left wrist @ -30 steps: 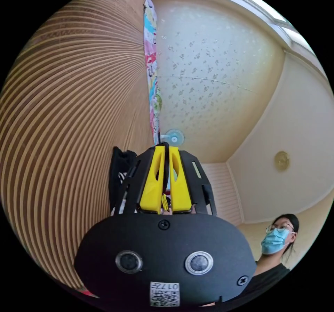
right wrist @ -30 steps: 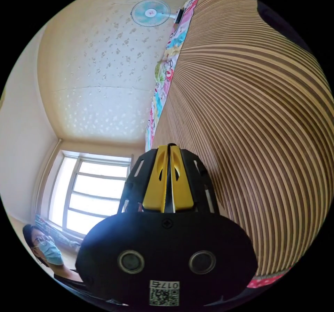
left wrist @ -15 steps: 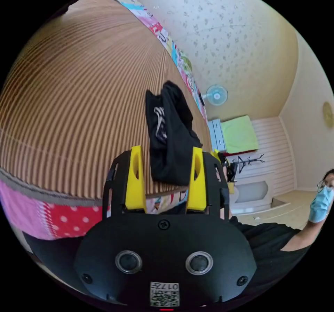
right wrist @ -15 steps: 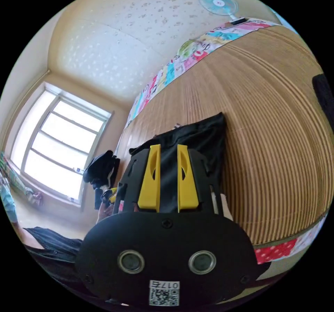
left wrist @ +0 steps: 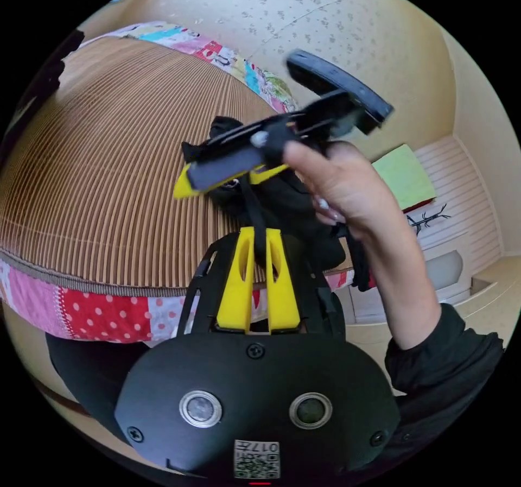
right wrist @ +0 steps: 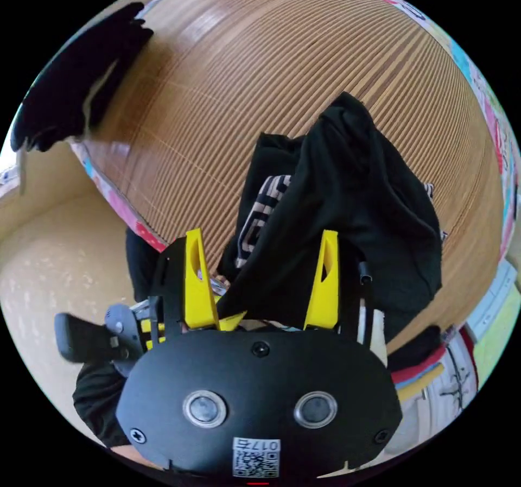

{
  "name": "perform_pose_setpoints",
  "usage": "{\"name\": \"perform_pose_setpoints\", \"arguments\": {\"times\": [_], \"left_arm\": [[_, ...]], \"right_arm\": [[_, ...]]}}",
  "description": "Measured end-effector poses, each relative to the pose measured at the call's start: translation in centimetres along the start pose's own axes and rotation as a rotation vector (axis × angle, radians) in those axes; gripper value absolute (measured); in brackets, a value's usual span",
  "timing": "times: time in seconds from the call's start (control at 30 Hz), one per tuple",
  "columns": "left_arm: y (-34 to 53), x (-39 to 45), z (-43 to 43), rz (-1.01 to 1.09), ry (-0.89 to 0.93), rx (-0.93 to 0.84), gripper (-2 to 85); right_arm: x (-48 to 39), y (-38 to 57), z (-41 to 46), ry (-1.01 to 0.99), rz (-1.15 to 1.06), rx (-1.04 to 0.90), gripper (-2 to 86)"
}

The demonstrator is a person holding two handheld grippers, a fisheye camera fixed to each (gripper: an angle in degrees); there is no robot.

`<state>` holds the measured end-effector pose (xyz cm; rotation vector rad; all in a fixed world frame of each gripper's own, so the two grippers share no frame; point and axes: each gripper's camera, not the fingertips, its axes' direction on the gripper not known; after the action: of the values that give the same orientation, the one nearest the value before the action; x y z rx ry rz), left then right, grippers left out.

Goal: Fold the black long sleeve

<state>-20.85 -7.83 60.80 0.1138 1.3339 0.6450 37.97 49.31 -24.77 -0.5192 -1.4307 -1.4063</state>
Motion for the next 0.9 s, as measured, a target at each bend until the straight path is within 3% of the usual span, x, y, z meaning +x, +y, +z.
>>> {"name": "perform_pose_setpoints", "arguments": {"times": [0.07, 0.13, 0.2, 0.3, 0.37, 0.47, 0.53, 0.67, 0.8, 0.9], "left_arm": [[0.3, 0.2, -0.5, 0.017, 0.026, 0.024, 3.7], [0.6, 0.3, -1.1, 0.030, 0.060, 0.036, 3.9], [0.8, 0.5, -1.7, 0.061, 0.081, 0.050, 4.5], [1.9, 1.0, -3.8, 0.179, 0.249, 0.132, 6.8], [2.6, 0.4, -4.6, 0.203, 0.395, 0.159, 7.7], [2.8, -1.3, -3.8, 0.151, 0.488, 0.101, 11.5], [3.0, -2.1, -2.1, 0.138, 0.495, 0.066, 14.2], [3.1, -2.7, 3.0, 0.083, 0.492, -0.027, 16.6], [2.9, -2.6, 10.5, 0.013, 0.434, -0.222, 18.0], [2.8, -2.5, 13.9, 0.014, 0.407, -0.298, 13.3]], "right_arm": [[-2.9, -1.1, 1.7, 0.269, 0.028, -0.105, 12.6], [-4.1, -0.5, 2.0, 0.448, 0.038, -0.095, 7.6], [-4.1, 1.4, 0.7, 0.485, 0.050, -0.026, 6.6], [0.7, 7.6, -4.6, 0.200, 0.087, 0.203, 6.2], [9.0, 15.3, -7.8, -0.161, 0.142, 0.428, 6.3], [20.8, 25.9, -6.5, -0.599, 0.171, 0.700, 6.5], [26.9, 31.3, -3.5, -0.738, 0.257, 0.772, 6.8], [35.9, 41.5, 5.4, -0.827, 0.516, 0.849, 10.7], [36.5, 49.0, 10.5, -0.857, 0.622, 0.875, 13.7], [33.8, 55.0, 13.5, -0.933, 0.641, 0.971, 14.5]]}}
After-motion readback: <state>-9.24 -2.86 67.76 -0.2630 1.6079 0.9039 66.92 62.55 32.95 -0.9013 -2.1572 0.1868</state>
